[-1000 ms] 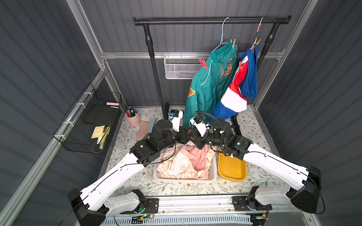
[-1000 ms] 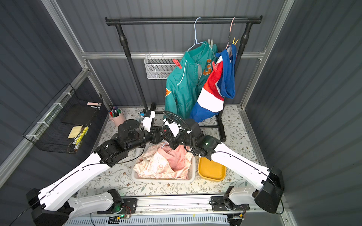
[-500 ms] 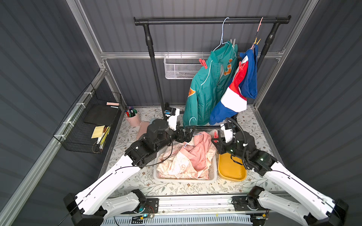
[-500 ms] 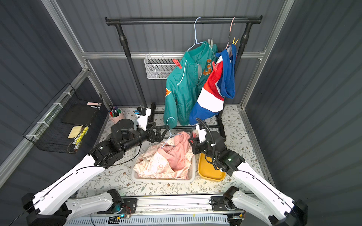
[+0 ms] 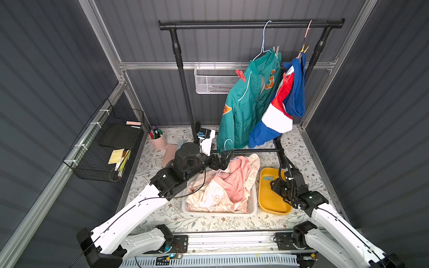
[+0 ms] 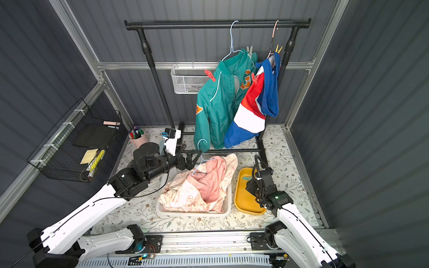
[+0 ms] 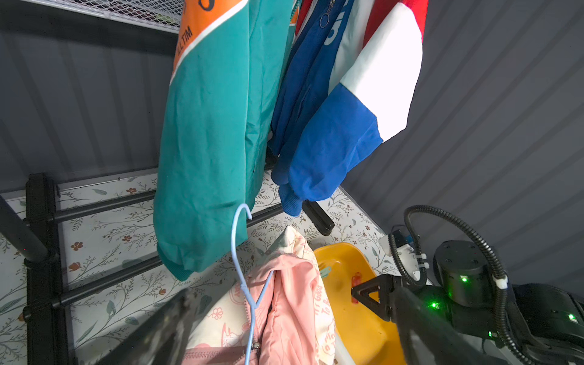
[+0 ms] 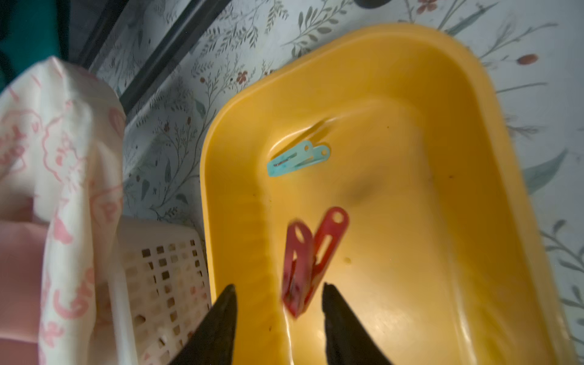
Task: Remove the clothespins securing jackets to the hanger
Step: Place the clothespin in the storage box.
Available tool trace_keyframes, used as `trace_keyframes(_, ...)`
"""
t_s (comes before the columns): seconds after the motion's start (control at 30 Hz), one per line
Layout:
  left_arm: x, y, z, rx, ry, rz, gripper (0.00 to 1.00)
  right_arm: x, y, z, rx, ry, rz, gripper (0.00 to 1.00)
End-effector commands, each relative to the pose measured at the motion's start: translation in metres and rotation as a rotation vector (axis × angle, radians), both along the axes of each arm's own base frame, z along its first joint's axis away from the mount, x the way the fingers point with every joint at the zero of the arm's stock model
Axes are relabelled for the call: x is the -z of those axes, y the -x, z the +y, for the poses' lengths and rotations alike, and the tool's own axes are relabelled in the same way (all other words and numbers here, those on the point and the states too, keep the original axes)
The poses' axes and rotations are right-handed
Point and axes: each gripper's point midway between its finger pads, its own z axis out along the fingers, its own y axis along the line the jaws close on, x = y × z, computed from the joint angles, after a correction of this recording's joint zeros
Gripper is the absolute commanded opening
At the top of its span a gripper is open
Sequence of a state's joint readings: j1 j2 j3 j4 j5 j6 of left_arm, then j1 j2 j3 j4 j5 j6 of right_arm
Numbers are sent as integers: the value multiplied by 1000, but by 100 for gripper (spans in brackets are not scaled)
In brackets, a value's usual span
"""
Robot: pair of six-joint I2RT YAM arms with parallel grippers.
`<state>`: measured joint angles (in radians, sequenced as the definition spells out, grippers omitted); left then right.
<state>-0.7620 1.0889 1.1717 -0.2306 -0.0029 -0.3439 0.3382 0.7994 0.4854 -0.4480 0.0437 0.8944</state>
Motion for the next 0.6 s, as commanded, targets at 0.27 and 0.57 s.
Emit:
trace_keyframes(0.27,44,-1,9,-47,-82,101,99,-129,-28,73,-365,134,-317,62)
trace_keyframes(0.57,72,3,42,-205,-57,208,99,-203,-41,195,-761,54,-561,71)
